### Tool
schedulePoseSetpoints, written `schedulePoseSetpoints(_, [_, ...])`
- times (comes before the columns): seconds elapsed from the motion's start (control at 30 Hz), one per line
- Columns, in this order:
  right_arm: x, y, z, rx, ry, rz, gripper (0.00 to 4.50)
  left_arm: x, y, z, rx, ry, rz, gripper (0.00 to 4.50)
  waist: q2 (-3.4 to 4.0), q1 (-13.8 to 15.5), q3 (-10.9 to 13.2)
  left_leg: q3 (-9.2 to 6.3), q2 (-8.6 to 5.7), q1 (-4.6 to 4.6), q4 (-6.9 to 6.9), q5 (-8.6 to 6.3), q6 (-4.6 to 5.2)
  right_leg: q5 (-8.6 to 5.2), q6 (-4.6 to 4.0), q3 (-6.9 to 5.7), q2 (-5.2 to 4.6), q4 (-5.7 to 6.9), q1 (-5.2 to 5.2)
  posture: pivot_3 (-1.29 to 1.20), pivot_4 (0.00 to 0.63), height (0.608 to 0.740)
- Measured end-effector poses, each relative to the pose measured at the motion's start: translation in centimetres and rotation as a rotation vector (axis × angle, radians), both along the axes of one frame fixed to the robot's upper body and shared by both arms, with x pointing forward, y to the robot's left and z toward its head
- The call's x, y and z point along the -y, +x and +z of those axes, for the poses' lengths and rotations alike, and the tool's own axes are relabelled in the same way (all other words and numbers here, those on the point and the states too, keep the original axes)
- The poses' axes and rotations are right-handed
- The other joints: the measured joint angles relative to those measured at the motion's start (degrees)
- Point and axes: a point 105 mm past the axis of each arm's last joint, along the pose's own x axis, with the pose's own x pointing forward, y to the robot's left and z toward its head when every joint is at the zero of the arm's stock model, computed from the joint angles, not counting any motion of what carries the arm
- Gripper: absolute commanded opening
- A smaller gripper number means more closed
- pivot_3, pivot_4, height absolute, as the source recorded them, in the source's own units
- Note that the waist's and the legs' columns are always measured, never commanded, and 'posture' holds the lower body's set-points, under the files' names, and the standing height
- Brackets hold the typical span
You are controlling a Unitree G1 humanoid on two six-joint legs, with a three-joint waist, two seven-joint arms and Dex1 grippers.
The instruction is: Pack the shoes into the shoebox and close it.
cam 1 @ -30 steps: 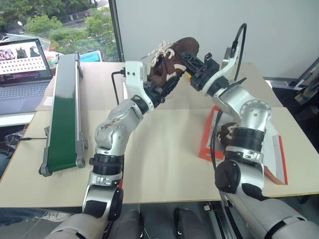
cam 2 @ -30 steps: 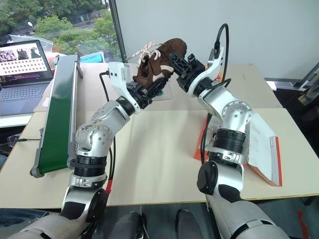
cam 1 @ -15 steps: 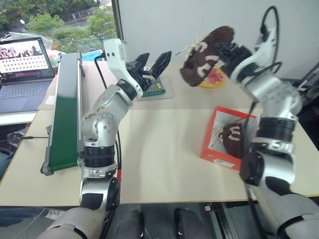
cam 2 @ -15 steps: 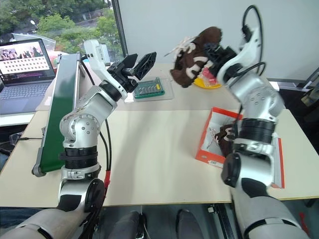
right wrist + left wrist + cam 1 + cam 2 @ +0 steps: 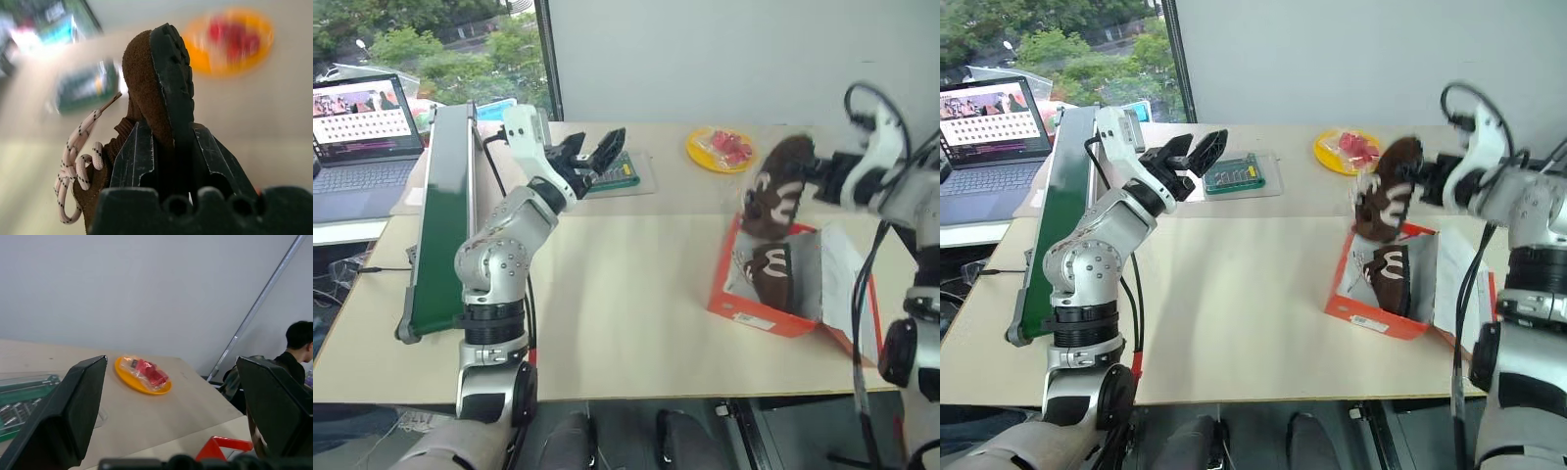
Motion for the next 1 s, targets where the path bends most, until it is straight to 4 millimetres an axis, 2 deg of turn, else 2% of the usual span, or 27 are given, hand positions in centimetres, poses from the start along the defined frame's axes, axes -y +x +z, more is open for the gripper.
schedulePoseSetpoints(0.1, [0.2, -1.3, -3.7, -0.121, 0.023, 0.030, 0.41, -0.2, 0.1, -0.1, -0.007, -0.002, 0.018, 4.50, 0.01, 0.09, 0.00, 0.02, -0.03, 0.00, 0.05, 0.00, 0.01, 0.03, 0.06, 0.07, -0.02, -0.01, -0.01, 0.00, 0.150, 0.740])
schedulePoseSetpoints(0.23, [0.1, -2.2, -5.2, -0.162, 0.033, 0.058, 0.41, -0.3, 0.0, -0.2, -0.012, 0.001, 0.022, 4.50, 0.01, -0.11, 0.00, 0.00, -0.04, 0.10, 0.05, -0.01, 0.02, 0.03, 0.06, 0.10, 0.01, -0.01, 0.01, 0.00, 0.150, 0.740])
schedulePoseSetpoints(0.4, [0.4, -2.5, -5.8, -0.173, 0.057, 0.047, 0.41, -0.5, 0.1, -0.3, -0.020, 0.011, 0.030, 4.50, 0.01, -0.09, 0.00, -0.02, -0.06, 0.13, 0.05, 0.00, 0.01, 0.03, 0.06, 0.10, 0.01, -0.03, 0.03, 0.00, 0.150, 0.740])
schedulePoseSetpoints(0.5, [0.1, -2.3, -7.1, -0.198, 0.051, 0.043, 0.41, -0.5, 0.1, -0.3, -0.021, 0.012, 0.032, 4.50, 0.01, -0.06, 0.00, -0.02, -0.06, 0.12, 0.05, 0.00, 0.01, 0.03, 0.06, 0.09, 0.01, -0.01, 0.05, 0.00, 0.150, 0.740])
schedulePoseSetpoints(0.63, [-0.2, -1.8, -8.4, -0.212, -0.043, 0.035, 0.41, -0.5, 0.1, -0.5, -0.026, 0.017, 0.033, 4.50, 0.01, -0.05, 0.00, -0.01, -0.07, 0.13, 0.05, 0.01, -0.01, 0.03, 0.06, 0.08, 0.00, 0.01, 0.07, 0.00, 0.150, 0.740])
schedulePoseSetpoints(0.87, [-2.0, -0.3, -10.7, -0.220, -0.340, 0.106, 0.41, -0.8, -0.1, -0.6, -0.023, 0.029, 0.047, 4.50, -0.08, 0.24, -0.07, 0.01, -0.10, 0.45, 0.11, 0.00, 0.00, 0.03, 0.06, -0.13, 0.01, -0.41, 0.68, 0.00, 0.150, 0.740])
schedulePoseSetpoints(1.0, [-3.3, 0.6, -11.4, -0.213, -0.461, 0.148, 0.41, -0.9, -0.4, -0.4, -0.008, 0.044, 0.053, 4.50, -0.64, -0.11, -0.45, -0.03, -0.06, 0.82, 0.08, -0.04, 0.04, 0.04, 0.06, -0.13, 0.01, -0.55, 1.06, 0.00, 0.150, 0.740])
